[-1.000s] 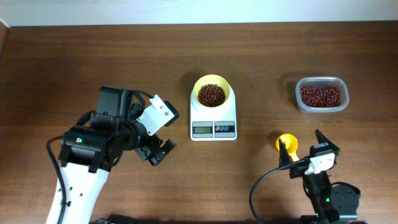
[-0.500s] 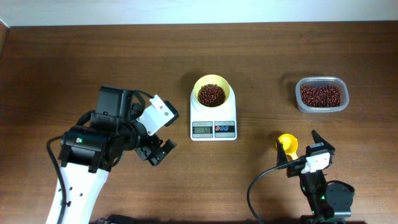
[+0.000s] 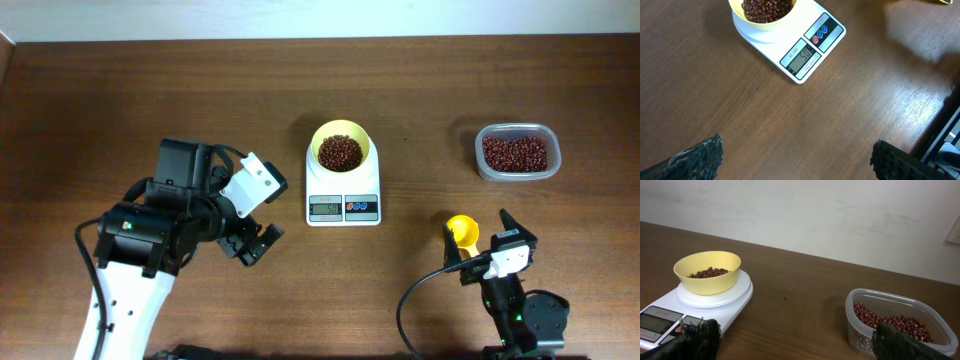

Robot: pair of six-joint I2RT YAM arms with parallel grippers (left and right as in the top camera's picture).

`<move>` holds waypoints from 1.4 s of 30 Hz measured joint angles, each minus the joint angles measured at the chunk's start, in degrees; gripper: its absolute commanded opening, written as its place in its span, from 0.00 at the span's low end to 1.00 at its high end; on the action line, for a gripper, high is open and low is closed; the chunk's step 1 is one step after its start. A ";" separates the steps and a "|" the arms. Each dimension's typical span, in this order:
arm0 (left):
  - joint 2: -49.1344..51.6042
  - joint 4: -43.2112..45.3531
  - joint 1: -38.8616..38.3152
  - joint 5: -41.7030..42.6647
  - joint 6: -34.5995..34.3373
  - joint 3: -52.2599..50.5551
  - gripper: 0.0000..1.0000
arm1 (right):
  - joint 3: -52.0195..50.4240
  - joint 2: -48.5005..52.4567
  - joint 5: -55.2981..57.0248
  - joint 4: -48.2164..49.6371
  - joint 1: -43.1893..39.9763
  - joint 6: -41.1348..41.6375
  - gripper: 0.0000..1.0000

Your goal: Scoop item into bowl and weigh 50g on scale

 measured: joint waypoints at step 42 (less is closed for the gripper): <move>-32.06 3.91 21.05 3.39 -15.17 -9.97 0.99 | -0.04 0.00 -0.02 0.11 0.04 -0.02 0.99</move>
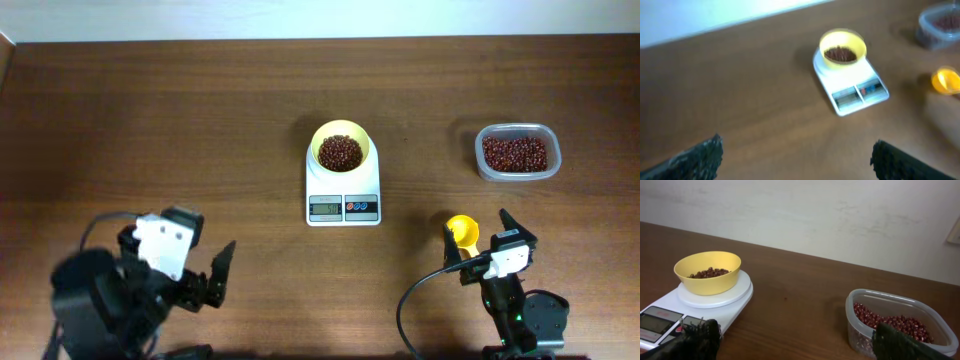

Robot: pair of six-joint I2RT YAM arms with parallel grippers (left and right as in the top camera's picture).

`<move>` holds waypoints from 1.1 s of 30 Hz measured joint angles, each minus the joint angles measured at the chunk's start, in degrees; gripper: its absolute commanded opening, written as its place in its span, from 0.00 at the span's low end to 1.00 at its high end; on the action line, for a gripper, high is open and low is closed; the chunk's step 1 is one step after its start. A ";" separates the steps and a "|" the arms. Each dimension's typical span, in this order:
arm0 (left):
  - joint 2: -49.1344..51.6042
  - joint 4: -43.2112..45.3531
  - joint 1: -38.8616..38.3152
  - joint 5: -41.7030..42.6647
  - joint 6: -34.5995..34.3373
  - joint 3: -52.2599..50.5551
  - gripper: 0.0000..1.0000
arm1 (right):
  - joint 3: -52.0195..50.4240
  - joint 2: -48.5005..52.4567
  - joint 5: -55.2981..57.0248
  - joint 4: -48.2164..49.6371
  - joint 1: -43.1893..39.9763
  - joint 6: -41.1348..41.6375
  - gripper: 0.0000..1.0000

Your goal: Scoop item into bowl and weigh 50g on scale

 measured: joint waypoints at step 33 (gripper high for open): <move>-28.06 57.51 -14.78 -11.87 -24.15 -50.01 0.99 | 0.00 0.00 0.02 0.02 0.00 -0.02 0.99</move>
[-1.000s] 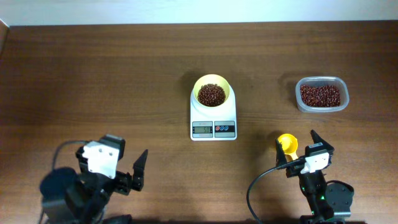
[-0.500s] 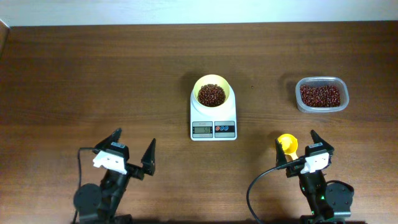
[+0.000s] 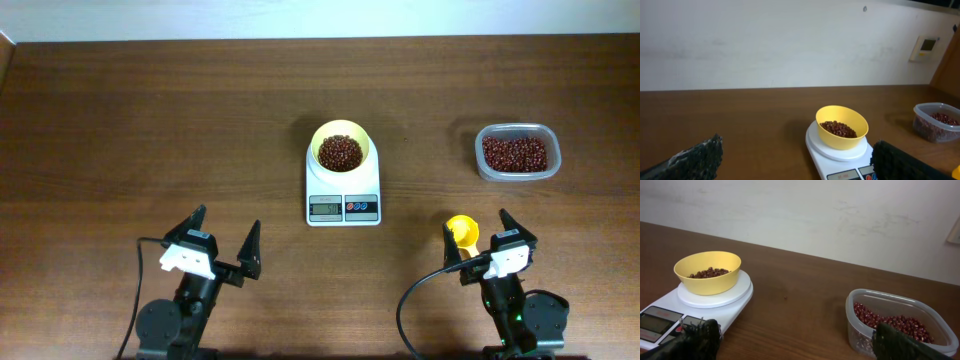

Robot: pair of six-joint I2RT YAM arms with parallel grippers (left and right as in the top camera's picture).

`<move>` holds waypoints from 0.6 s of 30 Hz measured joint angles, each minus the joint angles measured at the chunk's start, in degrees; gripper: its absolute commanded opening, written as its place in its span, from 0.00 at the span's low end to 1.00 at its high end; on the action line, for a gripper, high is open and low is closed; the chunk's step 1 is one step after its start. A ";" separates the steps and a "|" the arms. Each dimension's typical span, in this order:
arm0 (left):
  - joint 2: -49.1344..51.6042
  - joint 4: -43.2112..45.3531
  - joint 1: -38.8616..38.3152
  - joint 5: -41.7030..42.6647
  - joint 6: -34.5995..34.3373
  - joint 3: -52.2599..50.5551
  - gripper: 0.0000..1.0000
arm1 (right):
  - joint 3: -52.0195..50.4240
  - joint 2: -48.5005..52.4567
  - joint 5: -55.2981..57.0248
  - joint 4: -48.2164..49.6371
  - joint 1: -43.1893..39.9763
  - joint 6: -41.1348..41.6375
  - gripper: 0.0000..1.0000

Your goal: Scoop item into bowl and weigh 50g on scale

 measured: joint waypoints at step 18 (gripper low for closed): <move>-4.87 -9.60 0.00 -7.02 2.16 -0.52 0.99 | 0.00 0.00 -0.02 0.00 0.00 -0.02 0.99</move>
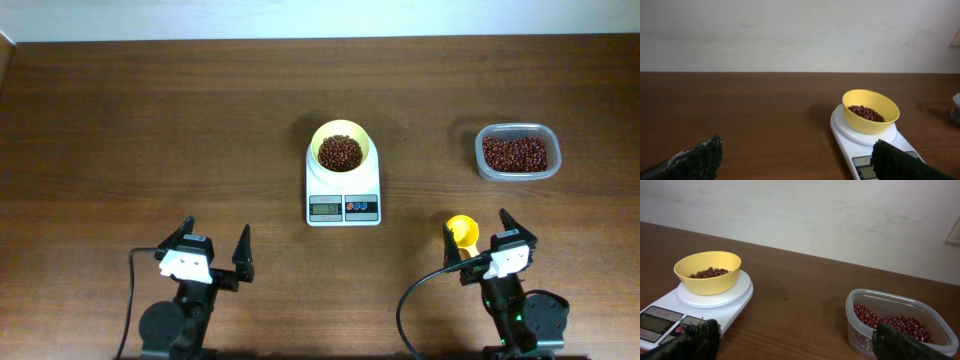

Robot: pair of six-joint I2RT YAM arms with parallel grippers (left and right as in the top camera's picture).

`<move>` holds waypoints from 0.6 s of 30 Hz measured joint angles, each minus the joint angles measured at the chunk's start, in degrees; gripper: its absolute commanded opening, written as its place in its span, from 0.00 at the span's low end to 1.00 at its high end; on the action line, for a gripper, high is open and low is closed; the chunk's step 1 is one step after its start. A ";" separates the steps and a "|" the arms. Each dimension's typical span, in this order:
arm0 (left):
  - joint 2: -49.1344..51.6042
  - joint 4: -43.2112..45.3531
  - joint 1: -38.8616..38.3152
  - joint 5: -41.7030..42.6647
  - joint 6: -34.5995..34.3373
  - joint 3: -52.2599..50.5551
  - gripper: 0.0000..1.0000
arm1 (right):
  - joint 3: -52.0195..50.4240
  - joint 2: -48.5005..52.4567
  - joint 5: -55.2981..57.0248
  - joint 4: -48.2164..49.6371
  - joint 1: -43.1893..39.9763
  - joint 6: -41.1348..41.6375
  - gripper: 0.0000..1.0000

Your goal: Scoop item into bowl and weigh 50g on scale

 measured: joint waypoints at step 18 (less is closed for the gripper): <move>0.00 1.84 0.00 -0.24 2.84 -5.01 0.99 | 0.00 0.00 0.00 0.00 0.00 0.02 0.99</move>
